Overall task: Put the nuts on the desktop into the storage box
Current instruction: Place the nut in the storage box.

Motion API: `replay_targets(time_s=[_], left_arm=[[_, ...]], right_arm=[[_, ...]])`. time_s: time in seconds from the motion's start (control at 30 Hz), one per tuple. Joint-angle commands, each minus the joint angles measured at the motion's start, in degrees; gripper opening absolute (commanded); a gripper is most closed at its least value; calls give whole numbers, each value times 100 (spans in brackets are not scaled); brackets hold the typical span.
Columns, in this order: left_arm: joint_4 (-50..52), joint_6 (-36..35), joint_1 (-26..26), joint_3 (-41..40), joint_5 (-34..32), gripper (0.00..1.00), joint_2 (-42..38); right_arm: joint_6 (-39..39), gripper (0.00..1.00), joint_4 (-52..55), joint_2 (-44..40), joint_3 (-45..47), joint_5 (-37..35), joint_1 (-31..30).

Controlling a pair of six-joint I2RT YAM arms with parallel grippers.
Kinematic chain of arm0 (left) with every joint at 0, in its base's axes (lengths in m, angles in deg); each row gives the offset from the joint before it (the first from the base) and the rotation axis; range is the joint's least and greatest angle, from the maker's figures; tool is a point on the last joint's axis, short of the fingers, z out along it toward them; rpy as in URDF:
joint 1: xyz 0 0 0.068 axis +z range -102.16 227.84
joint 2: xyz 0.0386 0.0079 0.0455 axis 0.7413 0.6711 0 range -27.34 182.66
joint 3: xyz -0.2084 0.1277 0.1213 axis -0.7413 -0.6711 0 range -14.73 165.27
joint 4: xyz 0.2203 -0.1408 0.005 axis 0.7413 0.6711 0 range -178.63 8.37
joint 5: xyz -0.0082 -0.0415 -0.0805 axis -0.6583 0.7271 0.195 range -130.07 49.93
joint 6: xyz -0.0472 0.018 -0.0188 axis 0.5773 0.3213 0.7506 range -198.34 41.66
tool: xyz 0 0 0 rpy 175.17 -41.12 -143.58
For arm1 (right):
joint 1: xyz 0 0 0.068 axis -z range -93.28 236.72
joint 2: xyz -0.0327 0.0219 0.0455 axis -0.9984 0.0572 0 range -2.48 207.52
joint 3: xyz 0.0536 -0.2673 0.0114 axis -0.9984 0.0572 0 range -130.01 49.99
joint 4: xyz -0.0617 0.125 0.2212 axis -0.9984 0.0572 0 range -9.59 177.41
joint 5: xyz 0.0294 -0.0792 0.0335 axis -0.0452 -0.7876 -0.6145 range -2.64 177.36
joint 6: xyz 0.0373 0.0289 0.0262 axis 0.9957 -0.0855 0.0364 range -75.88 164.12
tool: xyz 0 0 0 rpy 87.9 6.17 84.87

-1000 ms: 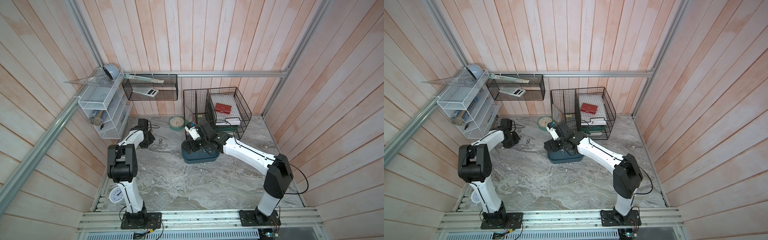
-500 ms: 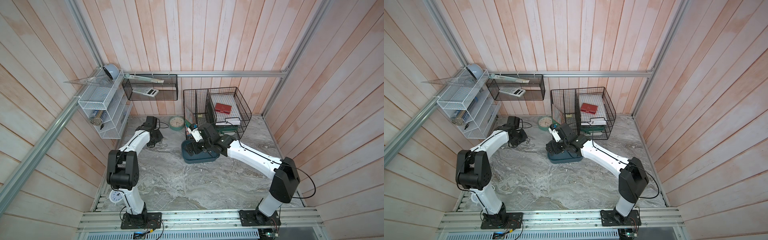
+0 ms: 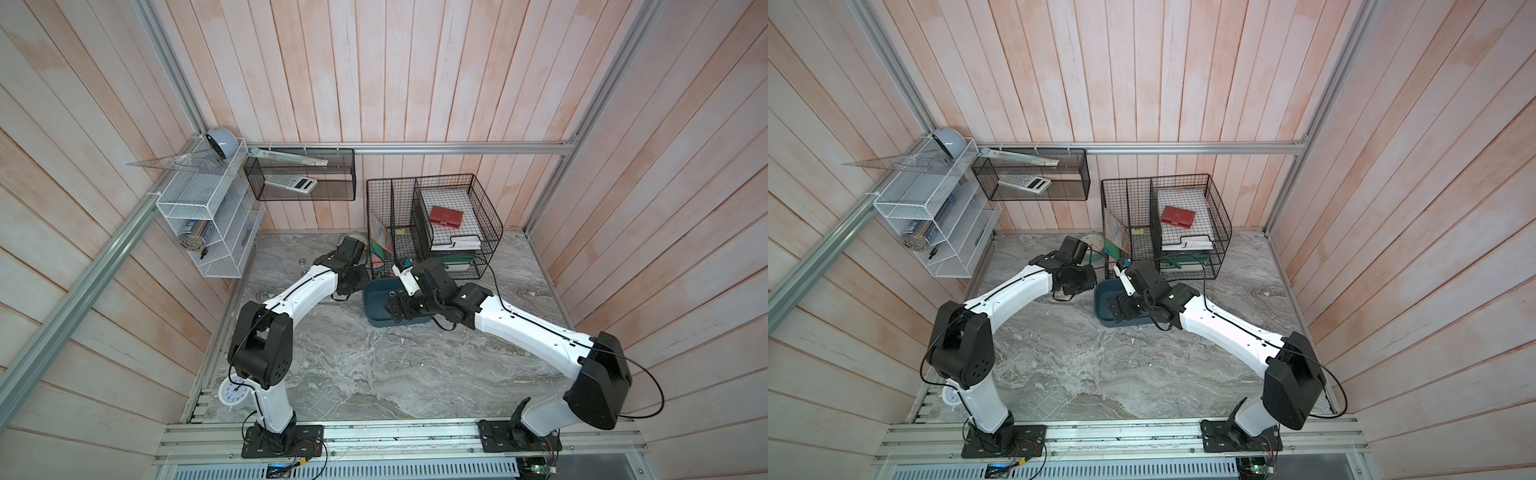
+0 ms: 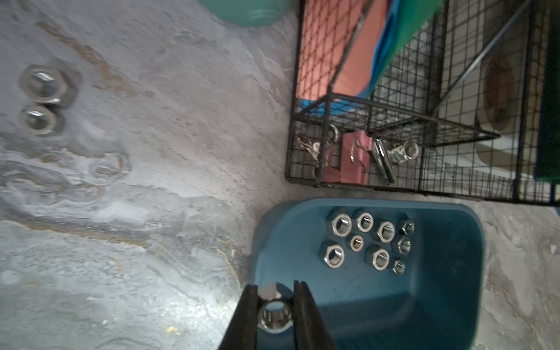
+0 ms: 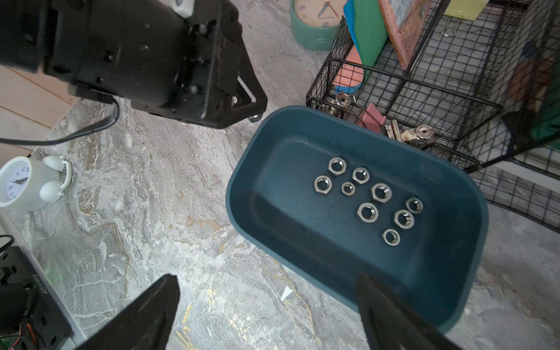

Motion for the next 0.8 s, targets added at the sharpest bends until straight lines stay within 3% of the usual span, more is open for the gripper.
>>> replay_targets(time_s=[0.0,0.3,0.77], left_arm=[[-22,55,-169,230,67,16,343],[-78,-31,-550,724,137,16,1126],[35,-290,-499,1332,-141,16,1999]], right_arm=[[119,98,69,-235,186,-295,-28],[248,98,148,-565,495,-513,-15],[248,98,273,-661,523,-614,23]])
